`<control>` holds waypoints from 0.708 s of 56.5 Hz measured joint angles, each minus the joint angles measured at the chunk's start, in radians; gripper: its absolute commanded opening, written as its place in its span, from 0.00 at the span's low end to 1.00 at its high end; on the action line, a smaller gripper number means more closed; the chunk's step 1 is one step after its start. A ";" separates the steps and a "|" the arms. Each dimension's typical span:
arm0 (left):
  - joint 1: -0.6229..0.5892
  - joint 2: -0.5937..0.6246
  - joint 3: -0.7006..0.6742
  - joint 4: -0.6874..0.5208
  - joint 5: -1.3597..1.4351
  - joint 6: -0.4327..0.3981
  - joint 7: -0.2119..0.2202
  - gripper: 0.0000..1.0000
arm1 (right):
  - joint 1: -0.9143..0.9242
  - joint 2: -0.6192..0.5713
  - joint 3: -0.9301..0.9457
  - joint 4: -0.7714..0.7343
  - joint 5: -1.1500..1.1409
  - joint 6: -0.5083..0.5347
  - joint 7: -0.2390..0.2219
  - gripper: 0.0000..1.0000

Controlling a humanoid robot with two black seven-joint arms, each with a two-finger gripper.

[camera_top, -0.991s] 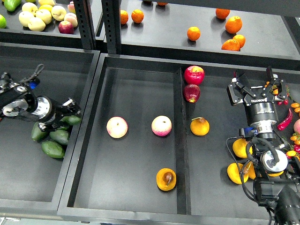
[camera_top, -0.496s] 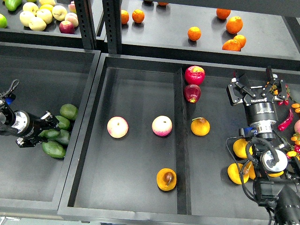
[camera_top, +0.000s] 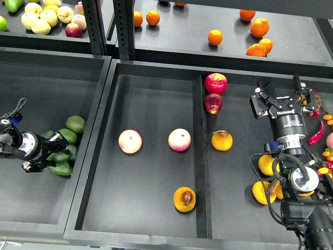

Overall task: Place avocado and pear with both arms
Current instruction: 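Move the right gripper toward the halved orange fruit nearest the robot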

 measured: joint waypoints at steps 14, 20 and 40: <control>-0.006 -0.004 -0.002 0.002 0.003 0.000 0.000 0.94 | 0.008 -0.022 -0.092 -0.005 0.001 0.000 -0.064 0.99; -0.010 -0.004 -0.003 0.002 0.003 0.000 0.000 0.97 | 0.009 -0.056 -0.135 -0.005 0.001 0.000 -0.114 0.99; -0.029 -0.005 -0.012 0.026 0.004 0.000 0.000 0.98 | 0.058 -0.325 -0.446 -0.015 -0.009 0.000 -0.388 0.99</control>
